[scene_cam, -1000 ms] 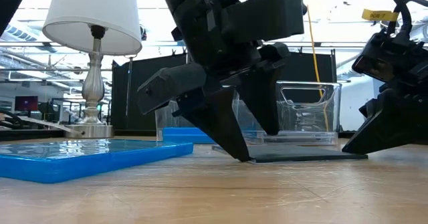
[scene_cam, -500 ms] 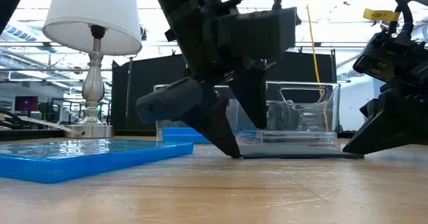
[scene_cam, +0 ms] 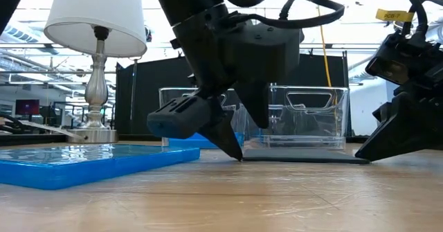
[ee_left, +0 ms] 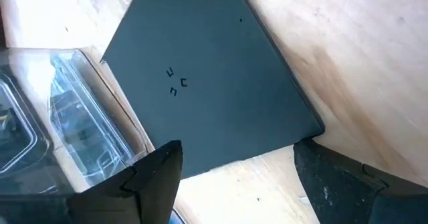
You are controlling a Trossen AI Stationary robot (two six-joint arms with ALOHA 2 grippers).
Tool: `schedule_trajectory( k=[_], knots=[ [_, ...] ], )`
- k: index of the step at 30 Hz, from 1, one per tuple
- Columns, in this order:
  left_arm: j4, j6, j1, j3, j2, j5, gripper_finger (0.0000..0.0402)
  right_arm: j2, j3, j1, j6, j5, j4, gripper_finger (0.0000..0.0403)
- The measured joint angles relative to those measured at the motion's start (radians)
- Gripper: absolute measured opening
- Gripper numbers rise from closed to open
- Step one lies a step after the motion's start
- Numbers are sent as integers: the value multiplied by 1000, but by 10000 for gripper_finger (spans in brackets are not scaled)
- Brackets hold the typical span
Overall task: Pick & place jewel cases by type
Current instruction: Stack the black CD case on top of the black CD cases in the right transparent bin
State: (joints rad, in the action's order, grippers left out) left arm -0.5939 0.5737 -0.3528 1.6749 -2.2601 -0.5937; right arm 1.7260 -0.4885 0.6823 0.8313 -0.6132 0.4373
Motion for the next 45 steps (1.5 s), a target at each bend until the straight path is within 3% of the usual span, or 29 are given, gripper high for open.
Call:
schedule_trajectory(
  k=[13,20,45],
  knots=[
    [187,6,-50,3,2,205,285,4,2,46,20,-20,50,0],
    [289,43,-60,4,2,187,285,4,2,61,50,-31,51,0],
    [421,99,-63,10,11,122,285,3,0,65,46,-36,53,0]
  ],
)
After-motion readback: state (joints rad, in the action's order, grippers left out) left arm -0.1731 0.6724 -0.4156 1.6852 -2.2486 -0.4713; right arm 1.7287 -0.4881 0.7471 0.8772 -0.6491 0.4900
